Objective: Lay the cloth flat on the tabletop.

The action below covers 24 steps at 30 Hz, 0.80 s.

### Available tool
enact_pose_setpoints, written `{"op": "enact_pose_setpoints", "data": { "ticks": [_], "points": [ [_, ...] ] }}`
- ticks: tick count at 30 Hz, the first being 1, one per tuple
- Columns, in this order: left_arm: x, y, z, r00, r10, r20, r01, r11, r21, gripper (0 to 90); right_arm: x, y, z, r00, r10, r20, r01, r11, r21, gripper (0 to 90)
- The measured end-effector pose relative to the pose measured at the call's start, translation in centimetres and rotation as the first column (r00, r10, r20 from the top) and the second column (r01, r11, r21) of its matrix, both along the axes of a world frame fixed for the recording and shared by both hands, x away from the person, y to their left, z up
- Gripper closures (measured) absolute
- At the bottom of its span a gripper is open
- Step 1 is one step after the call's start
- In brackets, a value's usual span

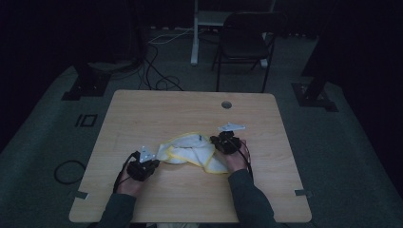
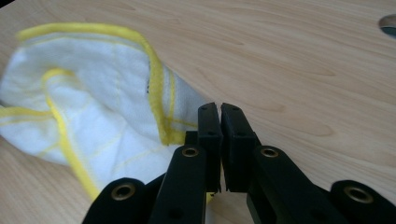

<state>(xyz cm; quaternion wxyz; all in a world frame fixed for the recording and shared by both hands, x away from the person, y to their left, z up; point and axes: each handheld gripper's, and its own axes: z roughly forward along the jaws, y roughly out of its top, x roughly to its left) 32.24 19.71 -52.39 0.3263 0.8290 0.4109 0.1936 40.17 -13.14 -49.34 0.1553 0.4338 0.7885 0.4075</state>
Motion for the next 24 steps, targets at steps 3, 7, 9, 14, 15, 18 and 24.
{"op": "enact_pose_setpoints", "data": {
  "ticks": [3,7,9,14,15,18,24],
  "points": [
    [0.6,0.8,0.1,0.9999,0.013,-0.001,-0.013,0.9999,-0.002,89.9,0.3,-0.6,0.2,0.9999,-0.014,-0.002,0.014,0.9999,-0.001,87.6],
    [1.3,1.2,0.2,0.9997,0.024,0.0,-0.024,0.9997,-0.01,89.9,0.7,-1.1,0.4,0.9998,-0.019,-0.005,0.019,0.9998,-0.007,87.7],
    [1.7,1.1,0.2,0.9995,0.032,0.002,-0.032,0.9995,-0.001,89.9,0.7,-1.1,0.4,0.9998,-0.02,-0.005,0.02,0.9998,-0.009,87.6],
    [1.5,0.6,0.8,0.9984,0.049,0.027,-0.05,0.9986,0.017,78.3,1.1,-0.8,0.3,0.9996,-0.026,-0.013,0.025,0.9992,-0.03,87.6],
    [1.4,0.6,1.0,0.9982,0.049,0.035,-0.05,0.9986,0.016,78.1,1.1,-0.8,0.2,0.9996,-0.026,-0.013,0.025,0.9992,-0.032,87.6],
    [1.1,0.3,1.9,0.9977,0.036,0.058,-0.035,0.9993,-0.015,78.2,1.2,-0.8,0.1,0.9995,-0.025,-0.017,0.025,0.9992,-0.032,87.6],
    [1.6,-1.8,2.9,0.9964,-0.026,0.081,0.028,0.9993,-0.024,74.9,1.3,-0.7,0.0,0.9995,-0.026,-0.016,0.025,0.9992,-0.03,87.5]
  ]
}}
